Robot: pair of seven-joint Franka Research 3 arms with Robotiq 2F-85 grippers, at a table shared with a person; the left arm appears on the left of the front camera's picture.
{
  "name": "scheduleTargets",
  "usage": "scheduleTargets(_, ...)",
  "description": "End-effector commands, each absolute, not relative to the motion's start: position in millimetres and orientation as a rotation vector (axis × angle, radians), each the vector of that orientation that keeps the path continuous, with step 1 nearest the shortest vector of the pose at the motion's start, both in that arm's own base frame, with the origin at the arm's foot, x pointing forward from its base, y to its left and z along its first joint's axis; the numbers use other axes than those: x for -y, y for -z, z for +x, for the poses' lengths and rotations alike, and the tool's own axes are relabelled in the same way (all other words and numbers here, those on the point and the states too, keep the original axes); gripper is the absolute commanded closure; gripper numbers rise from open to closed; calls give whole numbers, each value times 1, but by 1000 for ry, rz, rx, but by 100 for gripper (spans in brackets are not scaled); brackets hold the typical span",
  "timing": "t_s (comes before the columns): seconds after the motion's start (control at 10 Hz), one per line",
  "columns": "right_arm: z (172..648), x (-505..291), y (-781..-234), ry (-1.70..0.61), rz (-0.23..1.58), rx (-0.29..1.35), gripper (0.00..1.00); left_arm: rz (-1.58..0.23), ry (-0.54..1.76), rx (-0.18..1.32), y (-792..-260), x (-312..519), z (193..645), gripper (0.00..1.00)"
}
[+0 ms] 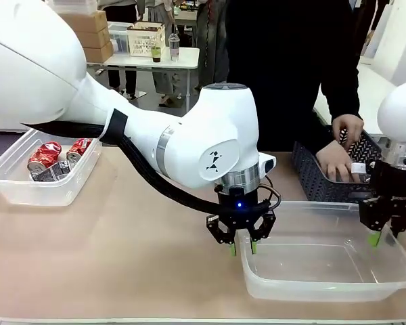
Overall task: Sort the waste into each basket.
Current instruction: Pick up the Organizing box on the right side of the table and lift it.
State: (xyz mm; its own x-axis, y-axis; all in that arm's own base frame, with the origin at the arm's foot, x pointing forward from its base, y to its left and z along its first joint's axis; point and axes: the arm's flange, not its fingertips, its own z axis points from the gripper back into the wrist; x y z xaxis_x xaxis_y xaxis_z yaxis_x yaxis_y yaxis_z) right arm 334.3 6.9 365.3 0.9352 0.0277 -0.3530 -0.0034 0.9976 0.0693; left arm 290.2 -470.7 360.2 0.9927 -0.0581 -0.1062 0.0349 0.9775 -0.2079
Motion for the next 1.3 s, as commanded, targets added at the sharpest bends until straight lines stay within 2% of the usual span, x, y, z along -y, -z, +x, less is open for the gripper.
scheduleTargets(0.0,297,-7,-342,12,78,-342,91,-196,60,-93,-364,467,289,97)
scheduleTargets(0.1,296,-7,-342,15,71,-343,100,-201,66,-94,-366,465,289,100)
scheduleTargets(0.5,295,-10,-354,45,57,-357,100,-221,71,-109,-378,452,289,100)
scheduleTargets(0.7,294,-30,-391,68,-2,-383,100,-234,55,-97,-407,420,292,100)
scheduleTargets(0.9,302,-65,-442,-5,-55,-359,100,-225,70,-112,-439,376,289,100)
scheduleTargets(1.2,356,-111,-510,-50,7,-390,100,-275,-81,-14,-483,303,295,100)
